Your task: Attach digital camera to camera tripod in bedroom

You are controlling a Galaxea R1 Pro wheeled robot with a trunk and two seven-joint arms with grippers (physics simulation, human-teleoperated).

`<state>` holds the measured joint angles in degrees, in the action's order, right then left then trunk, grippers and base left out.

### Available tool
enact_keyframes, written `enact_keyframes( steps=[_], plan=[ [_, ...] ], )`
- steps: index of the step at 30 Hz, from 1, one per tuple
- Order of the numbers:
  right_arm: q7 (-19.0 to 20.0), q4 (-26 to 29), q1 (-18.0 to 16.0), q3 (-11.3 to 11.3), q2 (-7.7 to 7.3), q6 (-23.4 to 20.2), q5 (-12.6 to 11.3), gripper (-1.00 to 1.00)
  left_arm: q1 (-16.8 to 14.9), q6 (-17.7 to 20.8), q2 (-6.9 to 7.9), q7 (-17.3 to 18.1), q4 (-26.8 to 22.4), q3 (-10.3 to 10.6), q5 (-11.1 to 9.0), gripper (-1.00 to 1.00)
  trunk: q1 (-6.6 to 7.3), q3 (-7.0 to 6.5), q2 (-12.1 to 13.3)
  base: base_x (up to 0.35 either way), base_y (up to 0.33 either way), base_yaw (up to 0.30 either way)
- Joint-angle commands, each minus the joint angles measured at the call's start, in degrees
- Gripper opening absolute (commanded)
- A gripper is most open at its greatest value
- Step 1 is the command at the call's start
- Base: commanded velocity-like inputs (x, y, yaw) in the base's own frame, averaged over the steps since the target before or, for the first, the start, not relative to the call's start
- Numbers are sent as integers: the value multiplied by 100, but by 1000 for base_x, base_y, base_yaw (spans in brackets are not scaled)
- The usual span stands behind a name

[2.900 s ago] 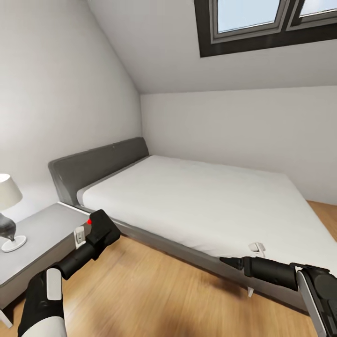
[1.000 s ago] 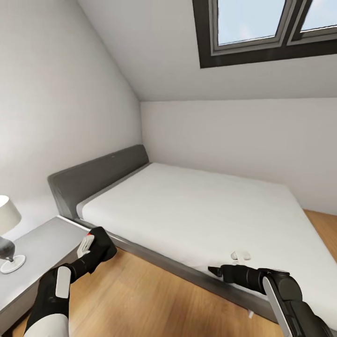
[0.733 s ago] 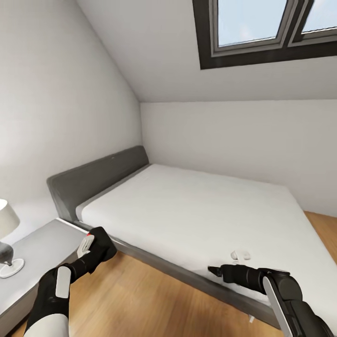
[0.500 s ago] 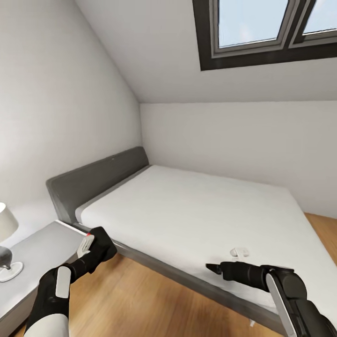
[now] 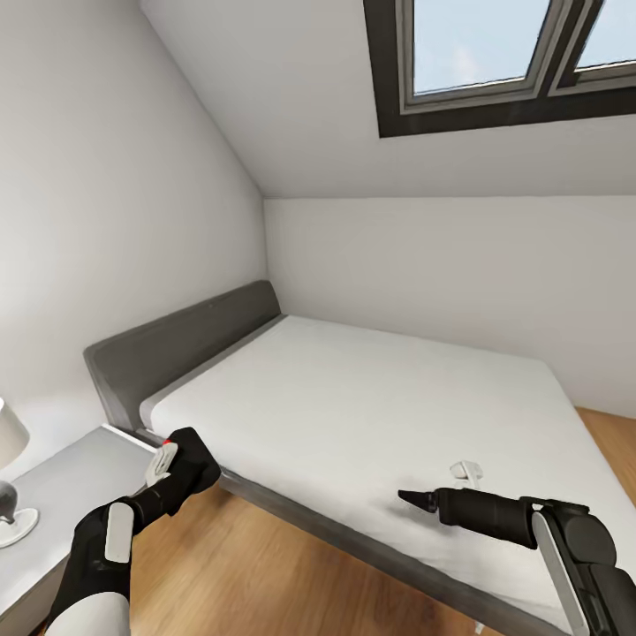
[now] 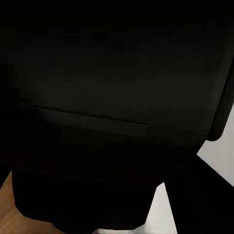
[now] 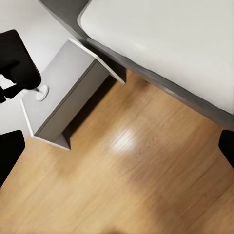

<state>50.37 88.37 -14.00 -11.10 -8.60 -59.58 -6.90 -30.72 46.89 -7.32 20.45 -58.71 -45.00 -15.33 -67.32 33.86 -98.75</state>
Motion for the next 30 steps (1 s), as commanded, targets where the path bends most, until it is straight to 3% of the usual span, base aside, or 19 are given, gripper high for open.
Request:
enact_keyframes(
  steps=[1, 17, 25, 28, 30],
  plan=[
    [7, 2, -3, -12, -6, -42, -38, 100, -9, 40, -8, 35, -6, -26, 5, -100, 22, -12, 38, 80, 0, 0],
    [57, 0, 2, -33, -33, -42, 32, 100, -9, 40, -10, 80, -20, -26, 11, -100, 374, -299, 680, 80, 0, 0],
    [-255, -102, 2, -14, 35, -42, 101, 100, -12, 0, 9, 21, 70, -19, 29, -100, 549, -443, 1001, 80, 0, 0],
    [-450, -534, 2, 9, 44, 14, 115, 100, -9, -339, 6, 3, 261, -11, 69, -100, 615, -497, 1121, 80, 0, 0],
    [-548, -1355, 2, 31, 14, 309, 141, 100, -9, -511, 11, -108, 516, 63, 122, -100, 659, -533, 1202, 80, 0, 0]
  ],
)
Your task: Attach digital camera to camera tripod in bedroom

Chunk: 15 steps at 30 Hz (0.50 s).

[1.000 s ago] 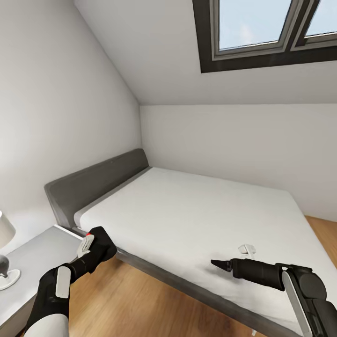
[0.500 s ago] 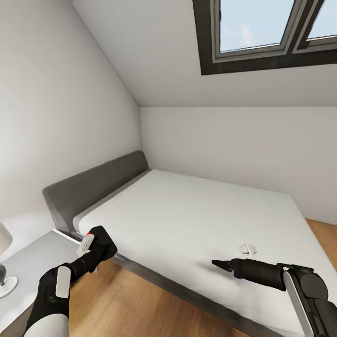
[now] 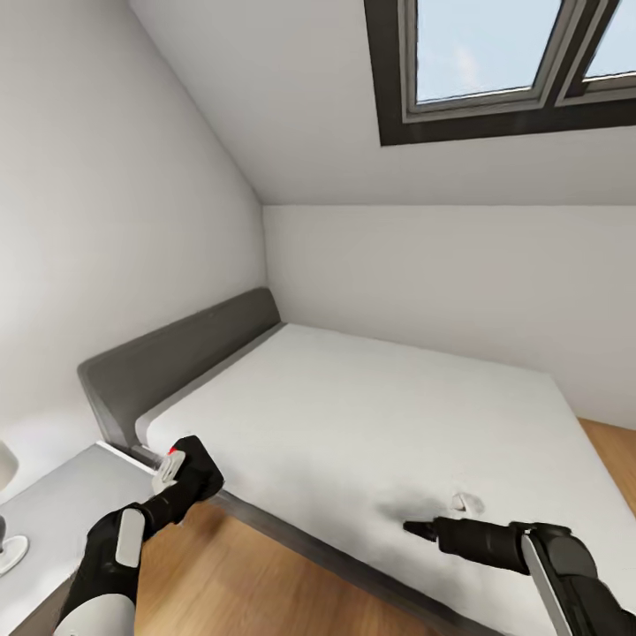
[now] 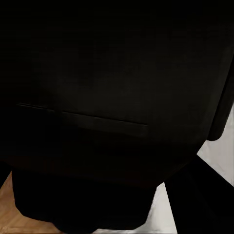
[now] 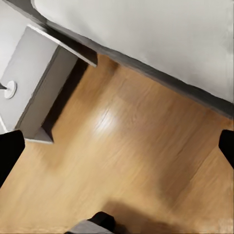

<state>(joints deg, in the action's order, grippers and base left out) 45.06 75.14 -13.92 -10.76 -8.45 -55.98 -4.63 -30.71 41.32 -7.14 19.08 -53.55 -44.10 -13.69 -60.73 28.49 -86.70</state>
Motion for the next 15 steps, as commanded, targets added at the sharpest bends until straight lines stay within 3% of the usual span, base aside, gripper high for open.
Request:
enact_keyframes(
  steps=[1, 3, 7, 8, 10, 11, 13, 15],
  plan=[
    [-50, -473, -6, 1, -19, 151, -36, 100, -8, -1, -6, -72, 130, 41, -3, -100, 22, -13, 37, 80, 0, 0],
    [-74, -938, -6, -1, -34, 387, 50, 100, -10, -66, -5, -210, 307, 124, 57, -100, 66, -49, 117, 80, 0, 0],
    [-161, -2211, -6, -6, -28, 1161, 573, 100, -11, -607, 85, -744, 1219, 268, 391, -100, 154, -121, 278, 78, 0, 0],
    [-277, -2713, -6, -10, 0, 1567, 976, 100, -10, -1044, 223, -1040, 1870, 305, 608, -100, 176, -139, 318, 76, 0, 0],
    [-388, -2995, -6, -13, 13, 1843, 1256, 100, -11, -1361, 325, -1222, 2373, 321, 742, -100, 220, -175, 398, 75, 0, 0],
    [-518, -3250, -6, -17, 22, 2118, 1510, 100, -12, -1688, 425, -1369, 2905, 330, 859, -100, 242, -193, 438, 70, 0, 0],
    [-720, -3590, -6, -24, 32, 2485, 1806, 100, -11, -2189, 566, -1512, 3679, 339, 972, -100, 286, -229, 518, 50, 0, 0],
    [-837, -3800, -6, -30, 37, 2665, 1932, 100, -9, -2521, 654, -1571, 4135, 346, 1017, -100, 330, -265, 599, 28, 0, 0]
  ],
)
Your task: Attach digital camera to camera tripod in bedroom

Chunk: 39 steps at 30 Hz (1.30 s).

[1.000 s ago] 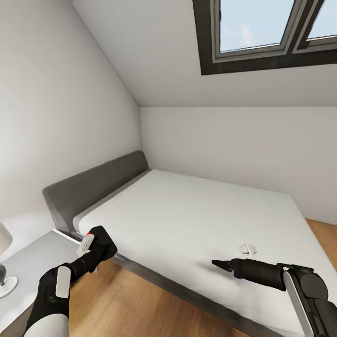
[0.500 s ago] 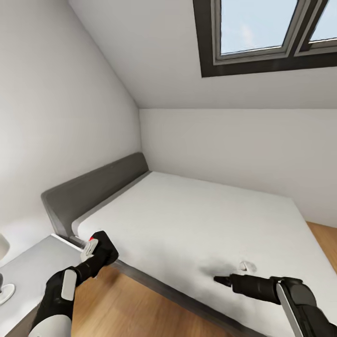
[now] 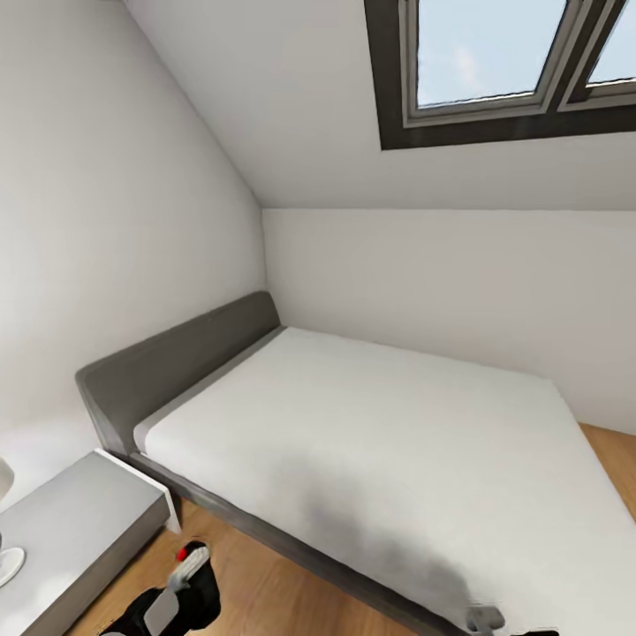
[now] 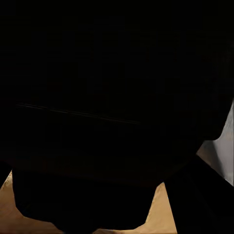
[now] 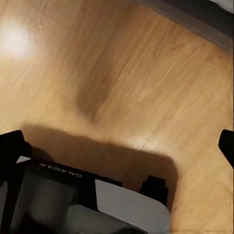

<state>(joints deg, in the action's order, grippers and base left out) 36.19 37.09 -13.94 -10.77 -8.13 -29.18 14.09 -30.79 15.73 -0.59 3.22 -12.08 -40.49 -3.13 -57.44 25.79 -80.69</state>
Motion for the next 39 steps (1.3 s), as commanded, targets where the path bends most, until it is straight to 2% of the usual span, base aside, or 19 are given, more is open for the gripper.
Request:
enact_keyframes(
  steps=[1, 3, 5, 8, 10, 11, 13, 14, 17, 18, 20, 22, 23, 25, 27, 30, 34, 39],
  plan=[
    [-43, -206, -4, -30, 8, 108, 142, 100, 0, -276, 89, -24, 380, -5, -12, -100, 23, -13, 38, 16, 0, 0],
    [-143, -555, -4, -30, 9, 220, 216, 100, 16, -640, 205, -66, 774, 7, 5, -100, 67, -49, 118, 10, 0, 0],
    [-197, -814, -4, -30, 7, 271, 246, 100, 66, -789, 251, -107, 924, 15, 10, -100, 110, -85, 198, 6, 0, 0],
    [-309, -1394, -4, -38, -10, 427, 279, 100, 353, -965, 277, -305, 1084, 34, 17, -100, 176, -139, 319, 3, 0, 0],
    [-420, -1916, -4, -43, -42, 686, 289, 100, 634, -1042, 257, -533, 1143, 42, 20, -100, 220, -175, 399, 1, 0, 0],
    [-526, -2308, -4, -45, -65, 931, 291, 100, 826, -1077, 246, -658, 1163, 45, 21, -100, 242, -192, 439, 0, 0, 0],
    [-676, -2714, -4, -43, -81, 1232, 293, 100, 1030, -1102, 239, -738, 1174, 47, 27, -100, 286, -228, 519, 0, 0, 0],
    [-875, -3106, -4, -42, -91, 1575, 296, 100, 1242, -1143, 239, -787, 1177, 48, 53, -100, 308, -246, 559, 0, 0, 0],
    [-1264, -3503, -11, -36, -102, 2118, 296, 100, 1544, -1327, 267, -827, 1178, 50, 162, -100, 374, -300, 680, 0, 0, 0],
    [-1556, -3644, -29, -34, -105, 2422, 293, 100, 1698, -1531, 317, -838, 1185, 50, 253, -100, 396, -318, 720, 0, 0, 0],
    [-1949, -3765, -47, -31, -102, 2760, 290, 100, 1836, -1826, 373, -858, 1192, 55, 407, -100, 440, -354, 800, 0, 0, 0],
    [-2149, -3815, -54, -28, -89, 2898, 289, 100, 1888, -1945, 391, -864, 1195, 60, 527, -100, 484, -390, 880, 0, 0, 0],
    [-2302, -3846, -58, -26, -73, 2988, 288, 100, 1921, -2017, 401, -867, 1196, 63, 665, -100, 506, -408, 920, 0, 0, 0],
    [-2406, -3865, -61, -24, -59, 3040, 288, 100, 1942, -2063, 408, -864, 1197, 65, 813, -100, 550, -444, 1000, 0, 0, 0],
    [-2528, -3882, -63, -27, -39, 3085, 286, 100, 1964, -2111, 415, -857, 1198, 67, 1079, -100, 594, -480, 1081, 0, 0, 0],
    [-2629, -3889, -65, -29, -25, 3096, 286, 100, 1974, -2131, 403, -855, 1199, 67, 1263, -100, 660, -534, 1201, 0, 0, 0],
    [-2766, -3897, -65, -35, -17, 3100, 287, 100, 1978, -2140, 367, -854, 1199, 68, 1411, -100, 747, -605, 1361, 0, 0, 0],
    [-2820, -3901, -43, -38, -14, 3115, 287, 100, 1979, -2137, 330, -851, 1205, 68, 1488, -100, 857, -695, 1562, 0, 0, 0]
  ],
)
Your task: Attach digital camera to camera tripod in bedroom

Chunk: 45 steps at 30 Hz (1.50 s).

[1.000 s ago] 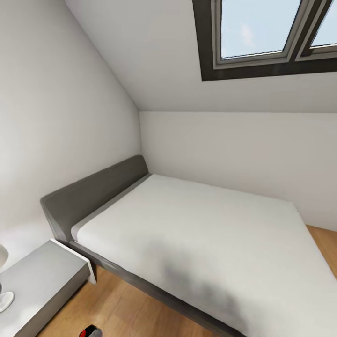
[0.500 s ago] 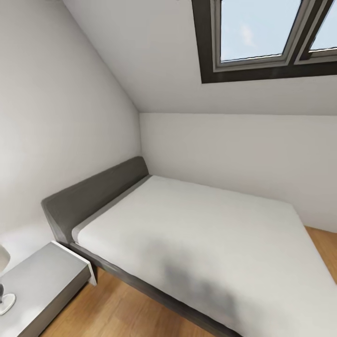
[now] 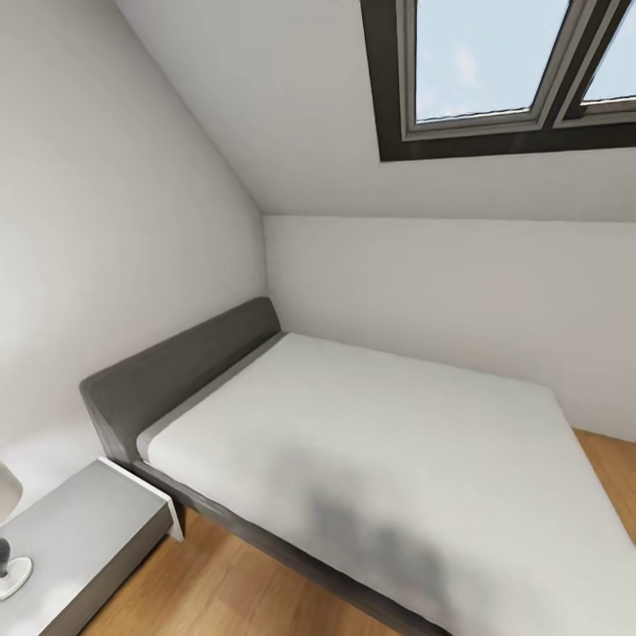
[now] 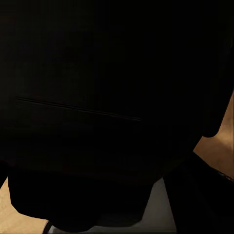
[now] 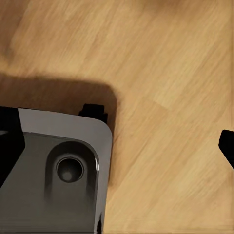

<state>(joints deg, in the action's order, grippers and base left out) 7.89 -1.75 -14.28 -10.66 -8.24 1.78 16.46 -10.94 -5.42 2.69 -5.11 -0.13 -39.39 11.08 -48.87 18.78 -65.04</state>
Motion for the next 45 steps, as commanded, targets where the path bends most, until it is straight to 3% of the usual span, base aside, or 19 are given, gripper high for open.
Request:
enact_keyframes(
  steps=[1, 11, 16, 22, 45],
  plan=[
    [9, -17, 8, -49, -3, 21, 50, 100, -5, -19, -4, -18, 10, -43, 73, -100, 22, -12, 37, 0, 0, 0],
    [-11, -18, 214, -52, 26, 38, 38, 100, -5, -24, -33, 9, 13, -43, 99, -100, 242, -192, 438, 0, 0, 0],
    [-20, -18, 335, -62, 192, 63, 19, 100, -5, -28, -51, 10, 13, -43, 101, -100, 352, -281, 639, 0, 0, -116],
    [-29, -18, 367, -67, 256, 70, -42, 100, -5, -31, -59, 15, 13, -43, 105, -100, 484, -389, 879, 0, 0, -249],
    [-33, -18, 373, -66, 276, 101, -56, 100, -5, -61, -85, 184, 13, -51, 97, -100, 989, -802, 1802, 0, 0, -285]
  ],
)
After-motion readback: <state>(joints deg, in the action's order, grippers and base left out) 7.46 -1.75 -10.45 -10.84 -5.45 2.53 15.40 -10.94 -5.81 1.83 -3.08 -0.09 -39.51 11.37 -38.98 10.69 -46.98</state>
